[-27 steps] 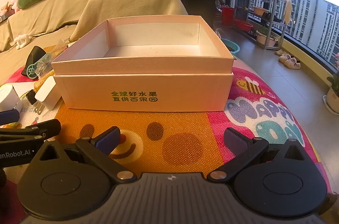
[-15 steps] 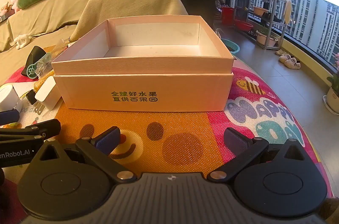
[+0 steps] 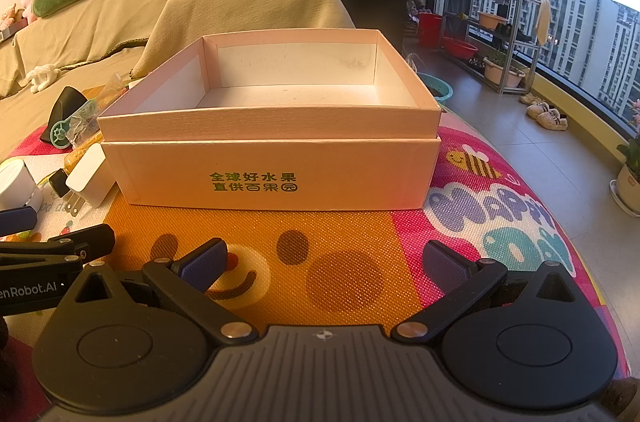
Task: Organize rigid objects
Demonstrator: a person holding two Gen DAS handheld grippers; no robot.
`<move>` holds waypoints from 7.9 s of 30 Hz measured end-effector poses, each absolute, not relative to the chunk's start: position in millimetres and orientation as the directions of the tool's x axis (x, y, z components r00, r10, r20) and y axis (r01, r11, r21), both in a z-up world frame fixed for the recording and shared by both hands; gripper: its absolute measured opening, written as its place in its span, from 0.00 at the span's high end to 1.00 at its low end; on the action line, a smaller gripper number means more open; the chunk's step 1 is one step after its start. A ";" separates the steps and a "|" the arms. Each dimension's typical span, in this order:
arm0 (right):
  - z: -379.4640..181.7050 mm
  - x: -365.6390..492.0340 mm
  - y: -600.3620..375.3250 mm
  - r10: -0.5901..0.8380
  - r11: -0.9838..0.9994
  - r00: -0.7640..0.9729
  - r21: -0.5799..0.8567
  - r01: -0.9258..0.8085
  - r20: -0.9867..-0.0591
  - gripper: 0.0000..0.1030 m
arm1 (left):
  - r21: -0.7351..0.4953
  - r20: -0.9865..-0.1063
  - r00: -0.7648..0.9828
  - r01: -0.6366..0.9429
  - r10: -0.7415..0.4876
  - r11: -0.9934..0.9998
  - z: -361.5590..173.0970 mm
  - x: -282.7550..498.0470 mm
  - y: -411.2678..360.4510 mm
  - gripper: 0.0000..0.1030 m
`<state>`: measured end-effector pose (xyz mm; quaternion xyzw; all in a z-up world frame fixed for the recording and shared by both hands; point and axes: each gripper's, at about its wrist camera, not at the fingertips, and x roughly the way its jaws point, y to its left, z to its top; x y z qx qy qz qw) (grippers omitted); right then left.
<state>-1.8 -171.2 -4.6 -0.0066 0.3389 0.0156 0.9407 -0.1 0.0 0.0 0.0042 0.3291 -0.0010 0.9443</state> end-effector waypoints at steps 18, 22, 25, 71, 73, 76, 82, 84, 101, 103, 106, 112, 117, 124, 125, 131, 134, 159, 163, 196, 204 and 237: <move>-4.6 -1.9 -171.2 0.025 0.999 0.770 -0.002 -0.034 -0.638 0.00 | 0.007 -0.621 0.783 0.005 0.001 1.000 0.0 0.0 0.0 0.04; -4.6 -1.9 -171.2 0.025 0.999 0.770 -0.002 -0.034 -0.638 0.00 | 0.007 -0.622 0.783 0.005 0.001 1.000 0.0 0.0 0.0 0.04; -4.5 -1.9 -171.2 0.025 0.999 0.770 -0.002 -0.034 -0.638 0.00 | 0.007 -0.621 0.783 0.005 0.001 1.000 0.0 -0.1 0.0 0.04; -5.4 -1.1 -172.4 0.024 0.999 0.770 -0.004 -0.034 -0.638 0.00 | 0.008 -0.622 0.783 0.005 0.001 1.000 0.0 0.0 0.0 0.04; -5.7 -1.1 -172.9 0.025 0.999 0.770 -0.002 -0.034 -0.637 0.00 | 0.007 -0.622 0.783 0.005 0.001 1.000 -0.1 0.8 -0.2 0.04; -3.9 -0.5 -171.4 0.034 0.999 0.767 0.010 -0.036 -0.640 0.00 | 0.011 -0.618 0.786 0.006 0.002 1.000 -0.5 0.2 0.3 0.05; -0.7 13.1 -175.8 0.060 0.996 0.713 -0.002 -0.086 -0.699 0.00 | -0.115 -0.589 0.797 0.083 -0.135 0.990 6.5 -19.1 12.7 0.15; -0.1 13.5 -176.2 0.067 0.996 0.707 0.000 -0.095 -0.704 0.00 | -0.162 -0.550 0.811 0.128 -0.197 0.978 17.0 -34.4 22.7 0.17; 1.2 7.3 -179.7 0.151 0.977 0.699 -0.002 -0.213 -0.699 0.00 | -0.232 -0.646 0.754 -0.051 -0.115 0.971 14.3 162.9 184.6 0.17; 0.9 7.4 -179.4 0.153 0.977 0.701 -0.002 -0.215 -0.697 0.00 | -0.208 -0.642 0.760 -0.045 -0.101 0.977 9.1 164.4 183.2 0.20; 1.0 7.3 -178.9 0.155 0.977 0.703 0.003 -0.213 -0.694 0.00 | -0.239 -0.621 0.768 0.005 -0.157 0.971 11.9 150.5 183.8 0.49; 2.3 8.5 -177.4 0.184 0.970 0.700 0.013 -0.242 -0.690 0.00 | -0.344 -0.608 0.747 0.054 -0.267 0.937 10.7 80.0 183.5 0.50; 14.2 -18.3 -141.8 0.383 0.866 0.680 -0.013 -0.500 -0.625 0.01 | -0.536 -0.565 0.711 0.069 -0.419 0.841 5.0 26.7 178.3 0.50; 16.4 -44.4 -56.1 0.577 0.659 0.506 -0.001 -0.752 -0.641 0.14 | -0.540 -0.486 0.792 0.061 -0.370 0.839 29.5 -25.4 178.7 0.50; 16.0 -47.3 -45.0 0.589 0.640 0.492 -0.001 -0.768 -0.641 0.15 | -0.520 -0.484 0.804 0.054 -0.346 0.853 34.8 -32.0 180.1 0.50; 11.7 -50.0 2.7 0.603 0.608 0.475 -0.016 -0.794 -0.641 0.39 | -0.543 -0.424 0.852 0.032 -0.307 0.839 41.9 -61.9 195.5 0.50; 15.1 -54.0 2.5 0.602 0.606 0.477 -0.023 -0.795 -0.641 0.48 | -0.594 -0.402 0.866 -0.001 -0.296 0.805 31.7 -68.3 200.2 0.50; 15.3 -55.0 -124.8 0.373 0.824 0.633 -0.070 -0.562 -0.679 0.38 | -0.628 -0.448 0.763 0.103 -0.466 0.772 6.8 -72.3 148.4 0.50; 16.9 -56.1 -132.1 0.411 0.819 0.610 -0.020 -0.573 -0.677 0.49 | -0.632 -0.461 0.746 0.104 -0.481 0.768 1.7 -69.3 141.7 0.50; 24.1 -51.3 -101.3 0.245 0.927 0.720 -0.060 -0.370 -0.649 0.46 | -0.644 -0.485 0.715 0.098 -0.504 0.759 -12.5 -65.1 128.2 0.50; 41.1 -53.9 -117.4 0.222 0.901 0.726 -0.147 -0.408 -0.651 0.47 | -0.624 -0.490 0.710 0.121 -0.506 0.772 -11.2 -65.3 119.7 0.50; 55.1 -27.6 -162.3 0.317 0.859 0.592 -0.041 -0.511 -0.741 0.47 | -0.367 -0.602 0.653 0.284 -0.459 0.886 21.8 -56.2 54.6 0.50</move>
